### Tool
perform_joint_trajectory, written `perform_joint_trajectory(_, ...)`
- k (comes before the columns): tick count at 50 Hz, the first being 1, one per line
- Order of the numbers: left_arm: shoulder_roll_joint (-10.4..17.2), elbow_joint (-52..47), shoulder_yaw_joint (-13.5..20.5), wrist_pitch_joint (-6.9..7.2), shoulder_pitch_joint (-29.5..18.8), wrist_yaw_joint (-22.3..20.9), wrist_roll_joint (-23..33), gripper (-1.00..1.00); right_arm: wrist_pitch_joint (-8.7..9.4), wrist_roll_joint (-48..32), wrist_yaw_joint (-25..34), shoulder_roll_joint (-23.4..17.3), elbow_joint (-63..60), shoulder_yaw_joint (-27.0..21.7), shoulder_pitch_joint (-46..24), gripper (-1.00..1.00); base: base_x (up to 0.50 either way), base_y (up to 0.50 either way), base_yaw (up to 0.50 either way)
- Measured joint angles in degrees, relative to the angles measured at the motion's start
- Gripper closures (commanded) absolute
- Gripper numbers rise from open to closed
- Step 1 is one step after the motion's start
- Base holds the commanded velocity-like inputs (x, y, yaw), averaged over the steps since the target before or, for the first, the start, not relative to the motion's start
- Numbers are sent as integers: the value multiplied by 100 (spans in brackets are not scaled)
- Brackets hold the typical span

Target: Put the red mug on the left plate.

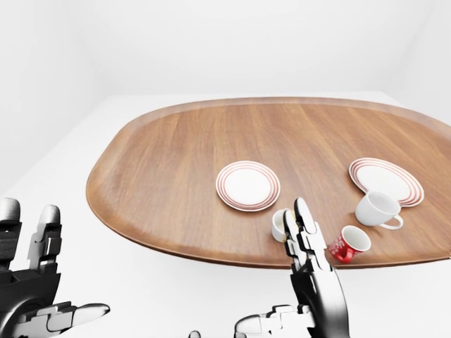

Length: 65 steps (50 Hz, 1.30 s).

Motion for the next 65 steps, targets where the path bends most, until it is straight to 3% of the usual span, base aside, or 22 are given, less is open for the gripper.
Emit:
perform_joint_trajectory(24, 70, 48, -99, 0, -28, 73, 69, -100, 0, 22, -125, -188, 8, 133, -35, -100, 50, 0, 0)
perform_joint_trajectory(65, 124, 23, -97, 0, -13, 118, 11, -100, 0, 15, -84, -144, -44, 115, -105, -100, 50, -5, 0)
